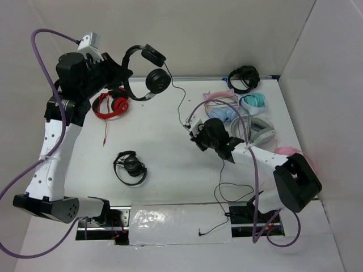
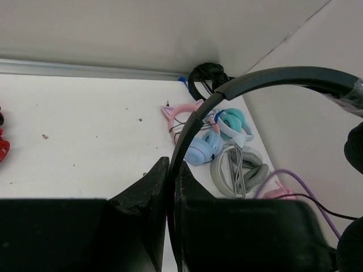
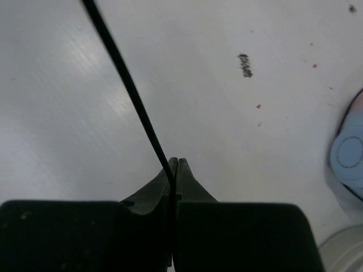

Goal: Wrap the headphones

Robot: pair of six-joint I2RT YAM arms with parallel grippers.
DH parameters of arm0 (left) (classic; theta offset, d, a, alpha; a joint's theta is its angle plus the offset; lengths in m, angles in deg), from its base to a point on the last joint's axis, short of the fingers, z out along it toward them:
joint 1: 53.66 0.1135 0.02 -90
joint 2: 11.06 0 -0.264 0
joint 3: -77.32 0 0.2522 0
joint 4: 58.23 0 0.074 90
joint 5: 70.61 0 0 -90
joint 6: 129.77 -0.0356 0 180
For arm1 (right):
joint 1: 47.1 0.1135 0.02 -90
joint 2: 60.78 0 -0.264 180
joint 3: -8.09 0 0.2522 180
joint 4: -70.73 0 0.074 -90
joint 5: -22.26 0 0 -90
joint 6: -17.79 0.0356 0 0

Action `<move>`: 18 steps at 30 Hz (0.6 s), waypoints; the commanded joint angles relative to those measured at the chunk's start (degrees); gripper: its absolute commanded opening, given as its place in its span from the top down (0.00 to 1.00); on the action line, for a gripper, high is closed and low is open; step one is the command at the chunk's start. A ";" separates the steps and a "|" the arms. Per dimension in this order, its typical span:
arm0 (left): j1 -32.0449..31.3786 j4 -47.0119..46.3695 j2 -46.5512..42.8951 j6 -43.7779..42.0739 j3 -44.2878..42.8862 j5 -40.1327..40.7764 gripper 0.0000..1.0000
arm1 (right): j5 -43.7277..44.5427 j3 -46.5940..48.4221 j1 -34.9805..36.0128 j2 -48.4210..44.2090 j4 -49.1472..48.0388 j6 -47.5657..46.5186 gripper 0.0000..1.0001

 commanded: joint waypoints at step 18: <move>-1.92 -1.71 9.44 11.70 19.65 15.86 1.00 | 35.21 11.96 30.00 -14.09 28.06 28.87 1.00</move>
